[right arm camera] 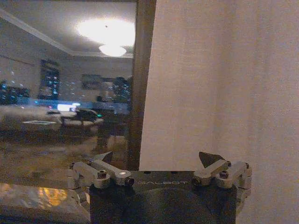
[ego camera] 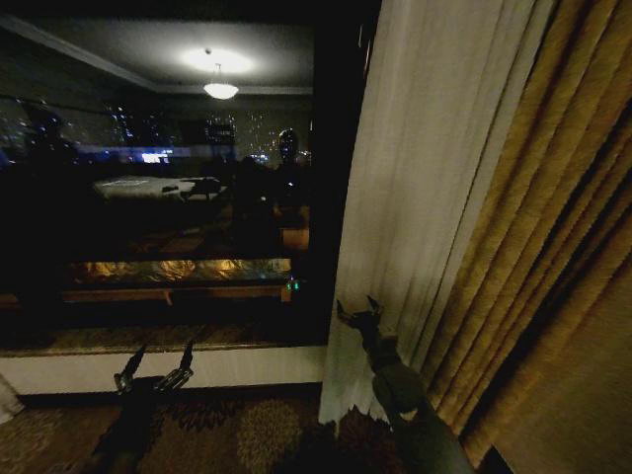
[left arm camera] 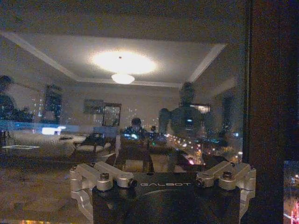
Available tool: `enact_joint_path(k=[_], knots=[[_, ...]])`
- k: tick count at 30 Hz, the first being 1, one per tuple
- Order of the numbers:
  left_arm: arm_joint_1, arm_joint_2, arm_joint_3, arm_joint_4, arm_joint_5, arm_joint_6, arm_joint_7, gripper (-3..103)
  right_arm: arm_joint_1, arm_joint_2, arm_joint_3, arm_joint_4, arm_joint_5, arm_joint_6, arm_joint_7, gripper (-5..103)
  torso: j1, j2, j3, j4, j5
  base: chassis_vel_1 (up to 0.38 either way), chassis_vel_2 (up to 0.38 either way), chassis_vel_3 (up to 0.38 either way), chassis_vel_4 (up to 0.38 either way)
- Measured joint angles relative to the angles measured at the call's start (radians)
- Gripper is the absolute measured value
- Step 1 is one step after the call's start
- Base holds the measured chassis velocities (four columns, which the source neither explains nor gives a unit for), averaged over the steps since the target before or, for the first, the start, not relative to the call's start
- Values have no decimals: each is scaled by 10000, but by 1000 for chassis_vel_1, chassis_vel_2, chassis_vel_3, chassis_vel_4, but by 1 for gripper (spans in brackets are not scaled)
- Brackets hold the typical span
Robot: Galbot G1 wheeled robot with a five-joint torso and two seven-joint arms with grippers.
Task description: Open the curtains by pulling them apart, changing their state from closed to fully open.
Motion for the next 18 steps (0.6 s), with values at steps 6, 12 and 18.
enact_joint_path(k=[6,12,18], knots=[[-76,-4,17,105,84,3,0,100,94,166,-453,138,238,-202,6,100,0,0,0,-1,-1,0,0,0,0],[-124,7,31,248,128,19,22,100,677,379,-511,-672,324,-229,-10,100,-2,0,0,-1,1,0,0,0,0],[-175,22,30,419,206,35,46,100,1511,650,-631,-1585,549,-203,-30,100,-1,0,0,-1,0,0,0,0,0]])
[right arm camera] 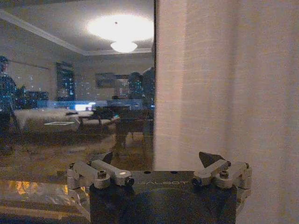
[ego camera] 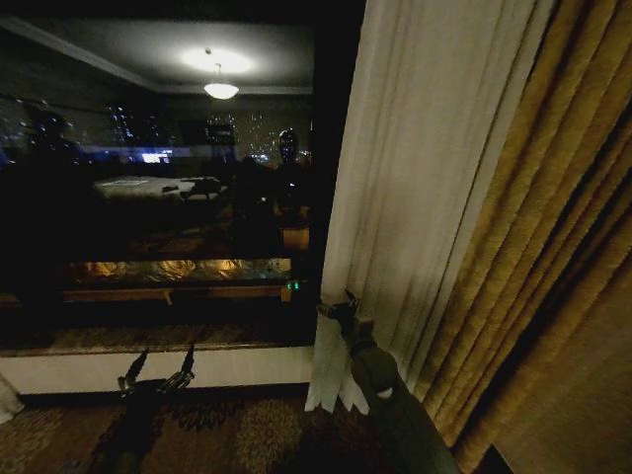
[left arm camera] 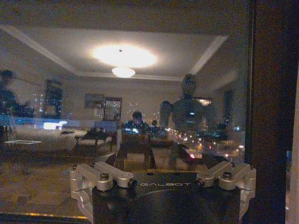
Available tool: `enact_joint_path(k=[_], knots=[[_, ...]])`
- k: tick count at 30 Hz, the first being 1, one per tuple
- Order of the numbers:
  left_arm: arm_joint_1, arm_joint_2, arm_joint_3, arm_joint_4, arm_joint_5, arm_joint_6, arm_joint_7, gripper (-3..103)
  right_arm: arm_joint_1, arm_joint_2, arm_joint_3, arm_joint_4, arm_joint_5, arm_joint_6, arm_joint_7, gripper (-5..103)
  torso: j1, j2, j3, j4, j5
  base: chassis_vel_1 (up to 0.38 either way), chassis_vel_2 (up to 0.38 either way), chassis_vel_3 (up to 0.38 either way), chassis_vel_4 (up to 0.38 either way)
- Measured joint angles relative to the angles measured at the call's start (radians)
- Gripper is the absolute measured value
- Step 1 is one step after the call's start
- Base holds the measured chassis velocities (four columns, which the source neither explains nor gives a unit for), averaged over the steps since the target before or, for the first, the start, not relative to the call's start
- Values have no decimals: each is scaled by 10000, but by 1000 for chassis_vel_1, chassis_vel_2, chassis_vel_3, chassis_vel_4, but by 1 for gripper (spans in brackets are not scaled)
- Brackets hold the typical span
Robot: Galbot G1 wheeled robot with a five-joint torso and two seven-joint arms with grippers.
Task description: Open the curtains by pulling them apart, changing their state from closed to fully open.
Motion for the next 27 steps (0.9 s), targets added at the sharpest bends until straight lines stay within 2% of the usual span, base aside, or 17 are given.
enact_joint_path(k=[8,16,19,25,27], knots=[[-73,16,-28,64,79,127,3,100,912,523,1,-1348,-103,239,28,100,0,0,0,0,0,0,0,0,0],[-64,11,-66,111,80,136,4,100,1474,1034,202,-2454,-1326,591,354,100,0,0,0,1,0,0,0,0,0],[-31,4,-84,83,64,134,4,100,1609,1223,349,-2817,-2343,648,878,100,1,0,0,0,1,0,0,0,0],[-29,-27,-88,61,44,93,3,100,1697,1241,283,-2989,-2794,523,1568,100,0,0,-1,-1,1,0,0,0,0],[-22,-48,-84,49,40,48,3,100,1853,1242,240,-3105,-2693,349,2180,100,0,0,-1,0,1,0,0,0,0]])
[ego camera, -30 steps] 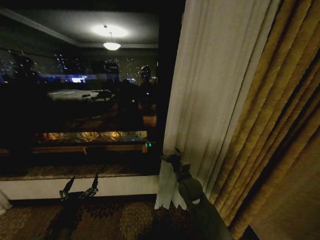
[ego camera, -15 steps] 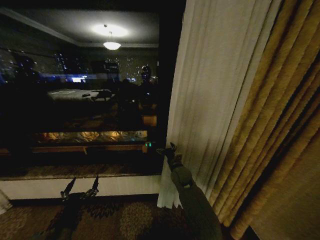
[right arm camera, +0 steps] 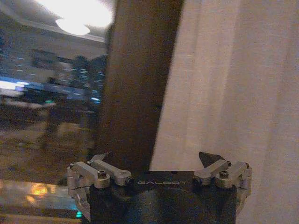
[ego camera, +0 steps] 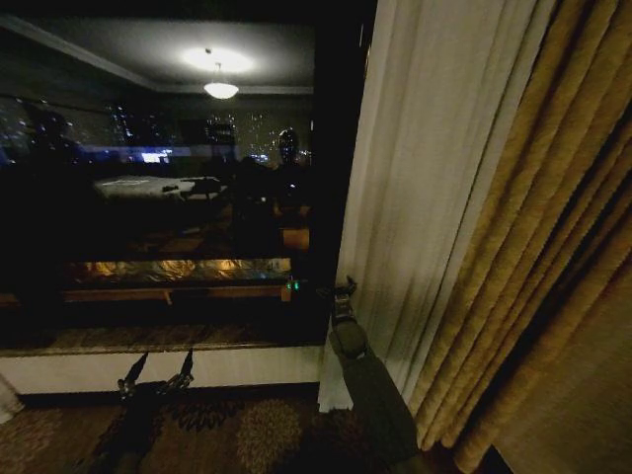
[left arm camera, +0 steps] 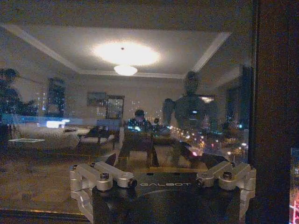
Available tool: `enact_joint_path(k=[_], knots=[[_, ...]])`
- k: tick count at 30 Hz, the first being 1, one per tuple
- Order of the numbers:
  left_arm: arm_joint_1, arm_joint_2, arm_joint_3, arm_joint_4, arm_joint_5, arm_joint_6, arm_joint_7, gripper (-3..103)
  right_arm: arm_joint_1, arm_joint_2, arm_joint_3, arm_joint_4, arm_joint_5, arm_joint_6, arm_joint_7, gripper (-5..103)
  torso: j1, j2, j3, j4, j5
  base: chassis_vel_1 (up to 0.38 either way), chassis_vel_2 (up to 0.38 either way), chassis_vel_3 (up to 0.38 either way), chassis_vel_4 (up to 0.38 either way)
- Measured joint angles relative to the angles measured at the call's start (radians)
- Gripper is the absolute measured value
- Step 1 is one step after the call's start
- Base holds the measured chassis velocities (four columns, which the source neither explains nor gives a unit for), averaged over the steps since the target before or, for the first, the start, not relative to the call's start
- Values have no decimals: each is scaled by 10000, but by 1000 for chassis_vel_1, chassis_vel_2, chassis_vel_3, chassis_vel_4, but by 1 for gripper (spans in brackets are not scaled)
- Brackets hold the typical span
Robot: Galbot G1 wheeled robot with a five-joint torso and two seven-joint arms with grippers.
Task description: Open the curtains by pulling them apart, changing their state from closed to fully open.
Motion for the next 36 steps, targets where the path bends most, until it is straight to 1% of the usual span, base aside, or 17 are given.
enact_joint_path(k=[1,2,3,4,5,6,12,16,20,27,28,30,31,32,34,36], knots=[[7,-5,1,-2,-1,-12,0,100,52,-1,-59,-10,284,-90,386,100,0,0,0,0,0,0,0,0,0],[7,-5,1,-2,-1,-12,0,100,52,-1,-59,-10,284,-90,386,100,0,0,0,0,0,0,0,0,0],[12,-10,0,-4,-3,-23,0,100,59,-1,-135,79,830,-281,758,100,0,0,0,0,0,0,0,0,0],[18,-12,0,-6,-9,-31,-1,100,30,-1,-277,325,1807,-629,1261,100,0,-1,1,-1,0,0,0,0,0],[19,-12,-1,-10,-14,-35,-2,100,-30,-1,-384,533,2481,-890,1579,100,0,0,0,1,0,0,0,0,0],[19,-13,-2,-11,-17,-36,-2,100,-114,0,-446,640,2820,-1040,1752,100,0,0,0,3,0,0,0,0,0],[5,8,2,-14,-40,-39,-6,100,-317,-9,-463,702,2950,-1112,1988,100,-1,0,0,0,0,0,0,0,0],[-8,13,33,-14,-43,-40,-6,100,-133,-11,-440,415,2949,-817,2044,100,0,0,0,-1,1,0,0,0,0],[0,35,49,-50,-46,-43,-5,100,544,-10,-431,-403,3111,-232,2116,100,0,1,0,1,0,0,0,0,0],[7,107,10,-85,-87,-43,-6,100,1165,-6,-361,-1164,3118,155,2129,100,0,0,0,1,1,0,0,0,0],[4,109,12,-100,-90,-43,-6,100,1335,-6,-292,-1418,2968,263,2128,102,0,0,0,1,0,0,0,0,0],[1,109,17,-108,-91,-42,-5,100,1376,-6,-270,-1493,2907,291,2128,102,0,0,0,1,0,0,0,0,0],[-9,109,26,-123,-92,-35,-6,100,1468,-6,-219,-1673,2762,368,2129,94,0,0,0,1,0,0,0,0,0],[-18,112,30,-131,-91,-26,-5,100,1529,-7,-191,-1800,2678,435,2138,94,0,0,0,0,0,0,0,0,0],[-28,125,31,-133,-91,-20,-5,100,1575,-9,-161,-1930,2533,522,2145,83,0,0,0,0,1,0,0,0,0],[-30,132,30,-133,-91,-19,-7,100,1584,-9,-148,-1974,2453,557,2145,83,0,0,1,0,1,0,0,0,0]])
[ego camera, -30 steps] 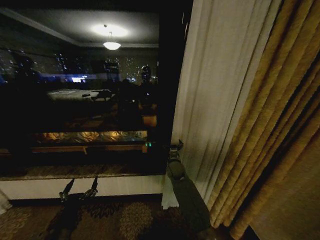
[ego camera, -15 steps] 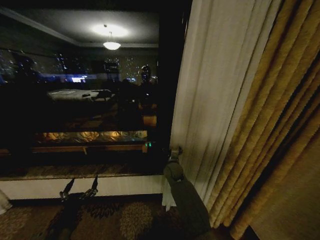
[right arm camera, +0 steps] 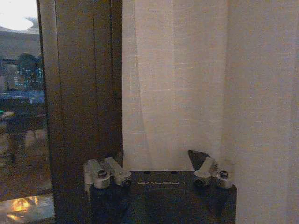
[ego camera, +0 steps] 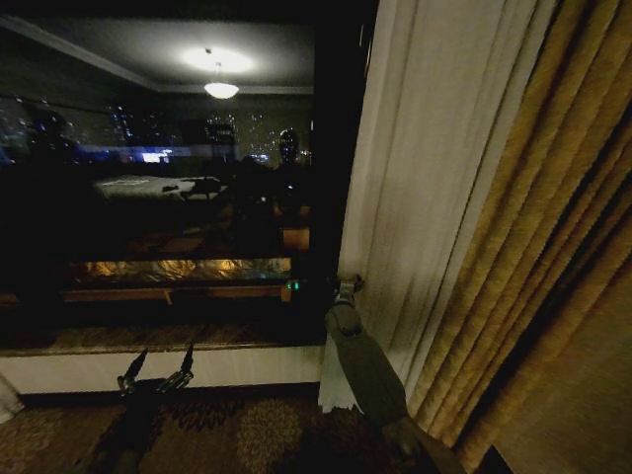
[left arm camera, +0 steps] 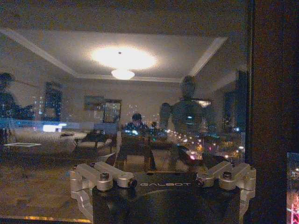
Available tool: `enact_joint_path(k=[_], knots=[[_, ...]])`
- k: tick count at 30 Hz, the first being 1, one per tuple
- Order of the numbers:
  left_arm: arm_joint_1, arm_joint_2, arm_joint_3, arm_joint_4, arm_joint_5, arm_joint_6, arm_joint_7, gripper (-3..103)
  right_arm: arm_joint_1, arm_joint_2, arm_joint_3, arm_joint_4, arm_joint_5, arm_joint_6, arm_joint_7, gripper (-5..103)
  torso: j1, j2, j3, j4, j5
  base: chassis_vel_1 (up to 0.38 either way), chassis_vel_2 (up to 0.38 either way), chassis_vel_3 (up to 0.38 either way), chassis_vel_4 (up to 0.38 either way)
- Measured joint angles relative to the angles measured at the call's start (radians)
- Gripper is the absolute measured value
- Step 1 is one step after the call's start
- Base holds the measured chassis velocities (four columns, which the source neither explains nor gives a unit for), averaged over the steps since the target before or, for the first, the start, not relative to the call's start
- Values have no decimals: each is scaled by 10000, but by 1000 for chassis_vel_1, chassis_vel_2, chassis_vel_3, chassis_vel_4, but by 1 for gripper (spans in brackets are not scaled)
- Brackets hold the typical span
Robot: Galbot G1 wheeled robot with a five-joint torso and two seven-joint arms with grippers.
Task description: Open the curtains by pulling them apart, changing their state from closed to fully open.
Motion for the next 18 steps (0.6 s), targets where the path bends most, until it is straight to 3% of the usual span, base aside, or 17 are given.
enact_joint_path(k=[8,10,13,16,18], knots=[[20,11,-11,-6,-1,-8,0,100,17,-3,-4,-41,-162,150,-195,44,0,0,0,1,0,0,0,0,0],[21,12,-13,-7,-3,-9,0,100,24,-3,-4,-43,-163,157,-214,44,0,0,0,1,0,0,0,0,0],[22,12,-20,-7,-16,-9,0,100,45,-6,10,-52,-166,205,-324,28,0,0,0,1,0,0,0,0,0],[21,9,-20,-7,-19,-10,0,100,49,-6,32,-59,-175,226,-364,24,0,0,0,1,0,0,0,0,0],[15,9,-20,-7,-23,-9,0,100,52,-8,64,-59,-198,245,-429,13,0,0,0,0,0,0,0,0,0]])
